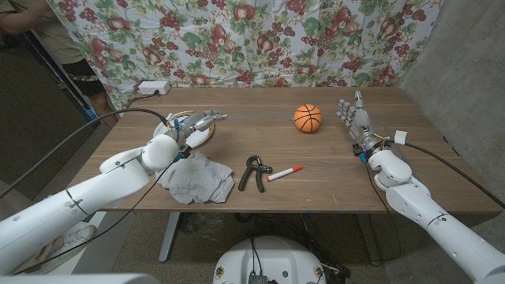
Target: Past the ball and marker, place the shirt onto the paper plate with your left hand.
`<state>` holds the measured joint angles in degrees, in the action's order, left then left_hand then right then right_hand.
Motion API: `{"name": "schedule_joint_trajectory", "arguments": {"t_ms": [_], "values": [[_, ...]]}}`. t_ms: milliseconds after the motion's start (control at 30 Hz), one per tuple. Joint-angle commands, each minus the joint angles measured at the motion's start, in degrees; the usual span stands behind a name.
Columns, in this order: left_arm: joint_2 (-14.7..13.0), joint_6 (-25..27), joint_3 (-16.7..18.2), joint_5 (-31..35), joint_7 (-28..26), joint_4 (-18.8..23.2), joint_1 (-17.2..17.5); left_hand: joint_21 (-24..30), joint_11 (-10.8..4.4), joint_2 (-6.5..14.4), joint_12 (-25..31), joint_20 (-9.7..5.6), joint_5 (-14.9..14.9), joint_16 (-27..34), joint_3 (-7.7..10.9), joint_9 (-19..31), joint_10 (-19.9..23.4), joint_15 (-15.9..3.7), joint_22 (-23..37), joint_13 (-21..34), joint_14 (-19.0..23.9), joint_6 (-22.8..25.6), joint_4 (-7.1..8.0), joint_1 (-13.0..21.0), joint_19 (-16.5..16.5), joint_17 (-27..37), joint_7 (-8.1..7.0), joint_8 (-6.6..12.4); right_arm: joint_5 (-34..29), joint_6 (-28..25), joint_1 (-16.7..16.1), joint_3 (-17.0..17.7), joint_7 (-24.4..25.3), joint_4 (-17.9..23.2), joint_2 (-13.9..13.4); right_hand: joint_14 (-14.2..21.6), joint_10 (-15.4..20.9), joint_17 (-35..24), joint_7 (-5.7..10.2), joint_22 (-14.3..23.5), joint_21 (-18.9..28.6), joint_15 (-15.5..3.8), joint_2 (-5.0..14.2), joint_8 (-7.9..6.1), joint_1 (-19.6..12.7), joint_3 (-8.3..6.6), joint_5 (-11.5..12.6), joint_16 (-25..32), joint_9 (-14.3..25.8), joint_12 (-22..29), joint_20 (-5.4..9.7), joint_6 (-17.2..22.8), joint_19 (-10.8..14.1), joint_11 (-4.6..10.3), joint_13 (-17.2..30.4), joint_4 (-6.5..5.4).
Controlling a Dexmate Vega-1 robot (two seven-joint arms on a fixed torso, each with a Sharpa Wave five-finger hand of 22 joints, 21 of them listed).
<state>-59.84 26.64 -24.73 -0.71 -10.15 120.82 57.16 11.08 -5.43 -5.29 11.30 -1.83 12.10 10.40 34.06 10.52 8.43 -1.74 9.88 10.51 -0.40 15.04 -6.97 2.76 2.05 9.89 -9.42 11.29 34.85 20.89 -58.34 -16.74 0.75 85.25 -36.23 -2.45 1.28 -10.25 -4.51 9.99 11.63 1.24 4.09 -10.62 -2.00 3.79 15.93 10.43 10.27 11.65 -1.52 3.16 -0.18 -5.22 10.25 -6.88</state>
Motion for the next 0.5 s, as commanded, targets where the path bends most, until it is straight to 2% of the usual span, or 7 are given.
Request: {"name": "schedule_joint_trajectory", "arguments": {"t_ms": [33, 233, 500], "values": [[-2.1, 0.2, -0.2, 1.4, 2.9, 0.8, -0.1, 0.0, -0.3, 0.2, 0.3, -1.89, 0.5, -0.2, 0.04, 0.2, 0.3, -5.12, 0.2, 0.1, -0.5, 0.3, -0.24, 0.3, 0.0, 0.2, -0.05, 0.11, 0.1, -0.3, -0.1, 0.1, 0.0, 0.2, -0.3, -0.2, 0.4, -0.1, -0.39, 0.3, -0.3, -0.13, 0.44, -0.29, 0.4, 0.39, 0.4, 0.2, 0.3, 0.3, 0.06, 0.3, 0.1, -0.18, 0.3, -0.21], [-3.8, -0.1, -0.3, 2.8, 4.1, 1.9, 0.1, 0.0, -0.38, 0.3, 0.3, -1.9, 0.5, -0.2, 0.06, 0.2, 0.3, -5.17, 0.2, 0.1, -0.6, 0.3, -0.29, 0.3, 0.0, 0.2, -0.2, 0.11, 0.5, 0.6, -0.4, 0.4, -0.5, -0.2, -0.2, -0.2, 0.5, -0.1, -0.37, 0.3, -0.3, -0.05, 0.42, -0.29, 0.5, 0.43, 0.4, 0.2, 0.3, 0.4, 0.06, 0.3, 0.1, -0.08, 0.3, -0.2], [-4.7, -0.2, 0.0, 4.2, 4.4, 2.6, 0.8, 0.0, -0.66, 0.3, 0.3, -2.08, 0.6, -0.1, 0.1, 0.2, 0.4, -5.38, 0.1, 0.1, -0.6, 0.3, -0.37, 0.4, 0.0, 0.1, -0.28, 0.08, 0.2, 1.4, -0.4, 0.4, -1.0, -0.6, -0.3, -0.2, 0.4, -0.1, -0.43, 0.3, -0.2, -0.19, 0.38, -0.3, 0.5, 0.47, 0.5, 0.2, 0.3, 0.3, -0.08, 0.4, 0.1, -0.07, 0.3, -0.18]]}}
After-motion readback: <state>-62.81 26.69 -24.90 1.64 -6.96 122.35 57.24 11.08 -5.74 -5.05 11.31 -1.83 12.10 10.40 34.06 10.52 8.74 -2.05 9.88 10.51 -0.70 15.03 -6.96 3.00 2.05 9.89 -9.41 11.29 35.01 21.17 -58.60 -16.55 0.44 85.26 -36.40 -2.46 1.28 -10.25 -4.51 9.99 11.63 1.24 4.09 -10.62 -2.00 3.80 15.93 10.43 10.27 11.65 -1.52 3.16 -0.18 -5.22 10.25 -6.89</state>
